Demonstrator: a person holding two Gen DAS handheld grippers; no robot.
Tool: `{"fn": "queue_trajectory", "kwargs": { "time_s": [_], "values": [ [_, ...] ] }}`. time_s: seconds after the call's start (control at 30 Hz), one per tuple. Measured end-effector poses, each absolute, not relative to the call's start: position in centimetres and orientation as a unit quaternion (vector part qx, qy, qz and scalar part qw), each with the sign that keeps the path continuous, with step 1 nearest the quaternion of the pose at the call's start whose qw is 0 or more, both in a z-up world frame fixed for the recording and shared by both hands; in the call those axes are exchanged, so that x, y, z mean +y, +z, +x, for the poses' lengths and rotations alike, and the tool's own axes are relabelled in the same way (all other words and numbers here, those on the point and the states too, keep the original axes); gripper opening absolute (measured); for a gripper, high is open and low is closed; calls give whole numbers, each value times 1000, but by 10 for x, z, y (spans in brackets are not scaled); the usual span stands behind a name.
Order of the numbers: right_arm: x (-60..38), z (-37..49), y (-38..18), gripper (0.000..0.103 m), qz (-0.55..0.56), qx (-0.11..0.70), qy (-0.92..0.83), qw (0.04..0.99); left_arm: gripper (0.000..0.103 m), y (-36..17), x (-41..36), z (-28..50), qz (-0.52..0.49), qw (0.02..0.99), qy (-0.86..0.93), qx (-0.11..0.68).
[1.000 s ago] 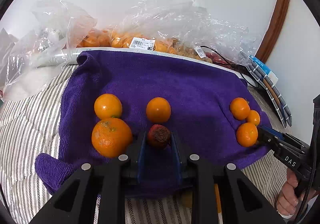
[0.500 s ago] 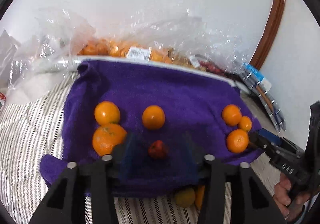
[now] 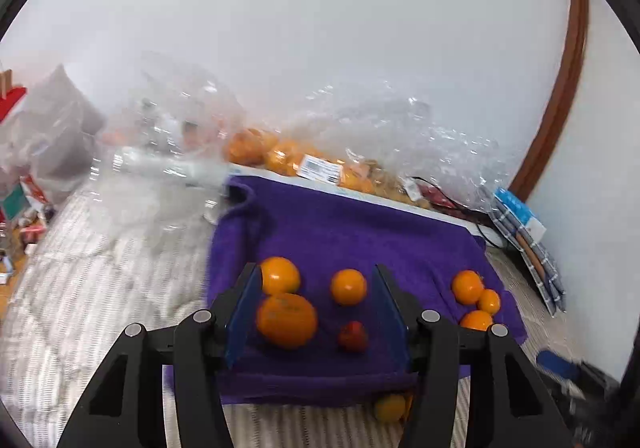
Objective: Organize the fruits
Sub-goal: 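Withdraw both grippers and grasp an orange with the right gripper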
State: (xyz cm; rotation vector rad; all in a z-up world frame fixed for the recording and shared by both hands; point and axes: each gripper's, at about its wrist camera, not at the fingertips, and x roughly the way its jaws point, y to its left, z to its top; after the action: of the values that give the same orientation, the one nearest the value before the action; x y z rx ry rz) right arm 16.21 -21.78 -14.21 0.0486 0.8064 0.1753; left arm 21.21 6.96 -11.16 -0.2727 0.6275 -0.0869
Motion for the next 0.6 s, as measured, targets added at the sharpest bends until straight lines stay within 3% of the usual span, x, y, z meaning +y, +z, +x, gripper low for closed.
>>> {"fn": "queue_trajectory", "kwargs": {
  "time_s": [0.23, 0.6],
  "values": [
    [-171, 146, -150, 39, -22, 399, 123, 908, 54, -121, 96, 166, -86, 930, -4, 358],
    [-127, 171, -175, 37, -29, 439, 161, 883, 54, -156, 138, 152, -146, 914, 12, 378]
  ]
}}
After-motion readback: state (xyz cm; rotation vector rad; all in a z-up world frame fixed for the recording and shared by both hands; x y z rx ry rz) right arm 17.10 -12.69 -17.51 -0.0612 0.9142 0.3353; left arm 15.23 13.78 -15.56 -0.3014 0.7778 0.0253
